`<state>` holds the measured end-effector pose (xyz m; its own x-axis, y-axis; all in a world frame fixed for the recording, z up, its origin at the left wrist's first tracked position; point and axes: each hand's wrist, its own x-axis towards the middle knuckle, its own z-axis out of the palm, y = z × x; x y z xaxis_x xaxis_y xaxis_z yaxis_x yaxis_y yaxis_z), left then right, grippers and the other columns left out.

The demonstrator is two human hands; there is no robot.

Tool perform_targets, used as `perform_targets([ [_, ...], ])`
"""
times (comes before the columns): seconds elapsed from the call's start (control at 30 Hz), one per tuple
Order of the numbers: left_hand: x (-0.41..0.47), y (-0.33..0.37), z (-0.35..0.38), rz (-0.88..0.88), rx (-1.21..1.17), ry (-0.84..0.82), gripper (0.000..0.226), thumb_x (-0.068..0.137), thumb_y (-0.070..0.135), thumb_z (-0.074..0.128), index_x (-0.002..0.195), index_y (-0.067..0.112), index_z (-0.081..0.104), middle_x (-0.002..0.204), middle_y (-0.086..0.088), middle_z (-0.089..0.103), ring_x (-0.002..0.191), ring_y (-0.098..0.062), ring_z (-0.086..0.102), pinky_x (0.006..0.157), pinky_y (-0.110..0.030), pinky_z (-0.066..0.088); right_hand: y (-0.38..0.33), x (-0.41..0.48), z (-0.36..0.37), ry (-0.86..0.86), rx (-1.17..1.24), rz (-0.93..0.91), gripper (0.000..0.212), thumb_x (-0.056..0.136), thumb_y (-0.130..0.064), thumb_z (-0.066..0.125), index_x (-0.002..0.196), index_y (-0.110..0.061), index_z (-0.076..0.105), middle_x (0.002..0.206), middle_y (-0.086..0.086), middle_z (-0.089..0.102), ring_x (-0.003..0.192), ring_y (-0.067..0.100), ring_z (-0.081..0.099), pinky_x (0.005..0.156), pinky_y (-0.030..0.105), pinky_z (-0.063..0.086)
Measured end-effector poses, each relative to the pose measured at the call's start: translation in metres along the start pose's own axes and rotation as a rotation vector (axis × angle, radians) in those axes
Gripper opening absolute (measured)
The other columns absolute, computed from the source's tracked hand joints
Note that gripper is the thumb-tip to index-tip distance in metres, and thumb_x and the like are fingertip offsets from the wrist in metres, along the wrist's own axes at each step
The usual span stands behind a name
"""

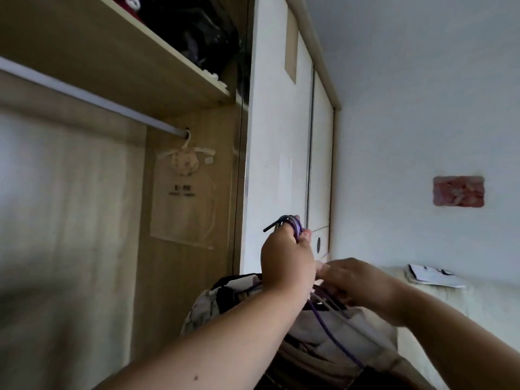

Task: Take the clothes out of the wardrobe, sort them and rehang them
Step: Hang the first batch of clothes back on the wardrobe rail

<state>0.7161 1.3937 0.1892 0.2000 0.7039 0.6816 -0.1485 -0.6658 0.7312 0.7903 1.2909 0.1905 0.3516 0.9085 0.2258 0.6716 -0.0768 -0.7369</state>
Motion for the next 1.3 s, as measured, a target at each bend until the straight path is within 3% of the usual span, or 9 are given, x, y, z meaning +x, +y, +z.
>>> perform_targets([
  [0.17, 0.034, 0.010, -0.034, 0.063, 0.080, 0.138, 0.014, 0.089, 0.014, 0.059, 0.077, 0.009, 0.061, 0.102, -0.006, 0.069, 0.091, -0.026, 0.065, 0.082, -0.037, 0.051, -0.021, 0.005, 0.006, -0.169, -0.103, -0.097, 0.056, 0.057, -0.075, 0.063, 0.108, -0.060, 0.046, 0.115, -0.024, 0.058, 0.101, -0.009, 0.056, 0.076, 0.013, 0.044],
  [0.3, 0.075, 0.019, -0.063, 0.128, 0.122, 0.172, 0.008, 0.089, 0.015, 0.060, 0.090, 0.013, 0.068, 0.102, 0.001, 0.070, 0.092, -0.021, 0.066, 0.075, -0.026, 0.047, -0.041, 0.029, 0.015, -0.094, -0.341, -0.167, 0.067, 0.064, -0.062, 0.071, 0.122, -0.059, 0.038, 0.103, -0.030, 0.053, 0.094, -0.008, 0.053, 0.075, 0.011, 0.042],
  [0.5, 0.156, 0.032, -0.102, 0.194, 0.075, 0.160, 0.013, 0.092, 0.016, 0.055, 0.099, 0.021, 0.065, 0.105, -0.003, 0.070, 0.097, -0.020, 0.066, 0.089, -0.039, 0.053, -0.095, 0.089, 0.020, -0.044, -0.316, -0.306, 0.070, 0.058, -0.055, 0.066, 0.121, -0.054, 0.036, 0.098, -0.024, 0.057, 0.084, 0.001, 0.061, 0.064, 0.012, 0.047],
  [0.63, 0.214, 0.027, -0.127, 0.242, 0.047, 0.098, 0.015, 0.093, 0.014, 0.055, 0.100, 0.026, 0.062, 0.103, 0.006, 0.068, 0.093, -0.004, 0.063, 0.070, -0.011, 0.047, -0.128, 0.138, 0.013, -0.035, -0.314, -0.379, 0.058, 0.065, -0.040, 0.071, 0.116, -0.047, 0.046, 0.099, -0.017, 0.062, 0.087, 0.005, 0.062, 0.078, 0.023, 0.054],
  [0.8, 0.292, 0.009, -0.149, 0.205, 0.053, 0.035, 0.013, 0.091, 0.012, 0.059, 0.085, 0.023, 0.061, 0.090, 0.001, 0.069, 0.080, -0.001, 0.065, 0.066, -0.013, 0.051, -0.161, 0.208, 0.012, 0.128, -0.338, -0.443, 0.045, 0.064, -0.028, 0.072, 0.107, -0.039, 0.061, 0.088, -0.013, 0.066, 0.079, 0.005, 0.062, 0.064, 0.019, 0.051],
  [0.9, 0.338, -0.006, -0.162, 0.193, 0.159, -0.039, 0.011, 0.088, 0.013, 0.064, 0.083, 0.023, 0.062, 0.092, -0.003, 0.070, 0.088, -0.013, 0.067, 0.081, -0.028, 0.054, -0.173, 0.253, 0.011, 0.200, -0.370, -0.473, 0.035, 0.062, -0.028, 0.072, 0.093, -0.040, 0.062, 0.081, -0.014, 0.065, 0.076, 0.004, 0.061, 0.063, 0.018, 0.052],
  [1.03, 0.397, -0.020, -0.178, 0.257, 0.398, -0.105, 0.010, 0.086, 0.018, 0.067, 0.096, 0.020, 0.066, 0.090, 0.000, 0.067, 0.084, -0.010, 0.063, 0.069, -0.019, 0.047, -0.183, 0.314, 0.015, 0.231, -0.344, -0.478, 0.028, 0.062, -0.027, 0.072, 0.079, -0.046, 0.061, 0.076, -0.017, 0.066, 0.072, 0.001, 0.062, 0.055, 0.010, 0.046],
  [1.2, 0.460, -0.027, -0.192, 0.257, 0.430, -0.140, 0.025, 0.086, 0.010, 0.067, 0.111, 0.007, 0.064, 0.088, -0.003, 0.066, 0.078, -0.009, 0.063, 0.059, -0.014, 0.049, -0.207, 0.380, 0.022, 0.282, -0.328, -0.495, 0.036, 0.057, -0.029, 0.071, 0.093, -0.038, 0.067, 0.074, -0.017, 0.067, 0.069, -0.003, 0.061, 0.052, 0.011, 0.042],
  [1.3, 0.494, -0.023, -0.199, 0.356, 0.623, -0.040, 0.023, 0.083, 0.021, 0.071, 0.101, 0.008, 0.067, 0.082, -0.003, 0.065, 0.076, -0.013, 0.062, 0.065, -0.025, 0.049, -0.223, 0.411, 0.024, 0.350, -0.313, -0.528, 0.040, 0.058, -0.028, 0.072, 0.096, -0.036, 0.067, 0.080, -0.013, 0.066, 0.075, 0.001, 0.060, 0.062, 0.019, 0.048],
])
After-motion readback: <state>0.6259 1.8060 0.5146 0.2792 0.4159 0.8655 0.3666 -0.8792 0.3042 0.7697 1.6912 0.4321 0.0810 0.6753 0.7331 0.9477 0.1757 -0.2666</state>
